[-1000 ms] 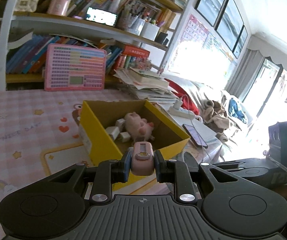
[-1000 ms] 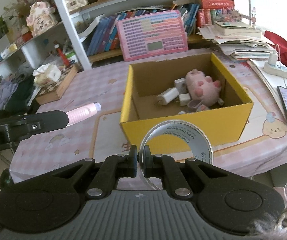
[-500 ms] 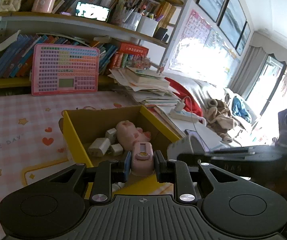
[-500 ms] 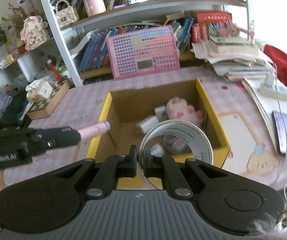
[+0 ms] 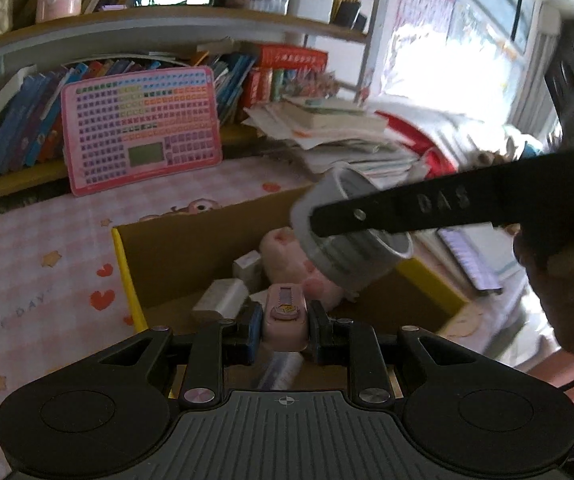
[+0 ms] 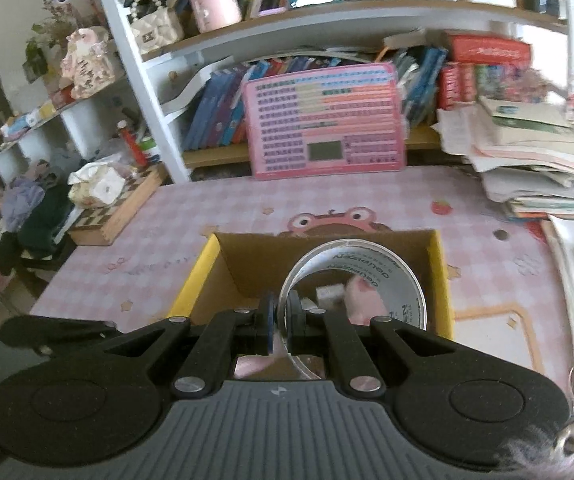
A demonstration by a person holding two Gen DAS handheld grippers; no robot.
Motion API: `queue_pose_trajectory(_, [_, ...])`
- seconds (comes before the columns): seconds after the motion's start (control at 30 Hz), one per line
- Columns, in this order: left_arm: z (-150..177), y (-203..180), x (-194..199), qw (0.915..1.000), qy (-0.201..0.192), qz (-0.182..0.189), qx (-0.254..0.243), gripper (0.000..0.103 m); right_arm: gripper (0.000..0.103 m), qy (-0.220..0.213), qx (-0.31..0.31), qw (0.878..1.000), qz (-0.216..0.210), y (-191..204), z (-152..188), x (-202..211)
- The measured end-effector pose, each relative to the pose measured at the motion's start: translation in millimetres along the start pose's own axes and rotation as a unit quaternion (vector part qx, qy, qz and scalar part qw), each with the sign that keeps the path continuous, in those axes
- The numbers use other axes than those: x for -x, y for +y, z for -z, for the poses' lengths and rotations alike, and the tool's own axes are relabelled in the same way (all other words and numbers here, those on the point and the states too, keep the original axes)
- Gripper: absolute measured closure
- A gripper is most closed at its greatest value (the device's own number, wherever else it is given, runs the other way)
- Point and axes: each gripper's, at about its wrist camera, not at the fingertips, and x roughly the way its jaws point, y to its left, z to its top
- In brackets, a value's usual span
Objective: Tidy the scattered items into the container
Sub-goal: 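Lower both items into the box and open both tools to release them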
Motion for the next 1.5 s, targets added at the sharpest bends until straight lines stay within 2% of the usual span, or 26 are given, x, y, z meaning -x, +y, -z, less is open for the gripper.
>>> queue_pose_trajectory(0.2, [-4.8,-3.2,-31.1,0.9982,0.034,-0.046,-0.016,0.080,0.097,0.045,0.010,0.998,-0.047,-2.6,-15.1,-44.8])
queue_pose_trajectory(0.47, [-4.8,-1.6,-49.2,0.9952,0.059,-0.078,-0.005,0.080,0.097,0.097,0.043,0.990,-0.093,4.2,-24.1,-92.1])
queue_pose_trajectory(0.93, [-3.9,-2.2,-63.3,0.9917,0.078,-0.102,0.009,0.080,0.097,0.157,0.072,0.978,-0.117,16.7,-24.4,-142.2])
queue_pose_trajectory(1.07, [-4.1,-4.7,-61.2,0.9910,0.072,-0.112,0.007,0.076,0.090,0.152,0.078,0.977,-0.129,20.9,-25.3,-139.2])
queue_pose_trajectory(1.13, [-4.8,-5.3,-59.0,0.9908,0.067,-0.117,0.008,0.068,0.075,0.142,0.079,0.978,-0.133,21.9,-26.6,-133.0])
queue_pose_trajectory(1.2, [-4.9,-7.0,-55.7,0.9905,0.062,-0.122,0.008,0.061,0.073,0.133,0.081,0.979,-0.134,22.2,-27.2,-125.8])
queue_pose_trajectory(1.27, [-4.8,-8.9,-51.9,0.9902,0.056,-0.128,0.007,0.046,0.071,0.127,0.079,0.980,-0.133,21.7,-27.6,-120.1])
queue_pose_trajectory(1.37, [-4.5,-12.5,-42.2,0.9895,0.043,-0.138,0.008,0.034,0.062,0.114,0.076,0.982,-0.127,20.0,-27.6,-109.7])
queue_pose_trajectory(1.5, [-3.4,-16.7,-24.6,0.9886,0.020,-0.148,0.018,0.028,0.052,0.089,0.079,0.986,-0.116,17.7,-26.5,-92.8])
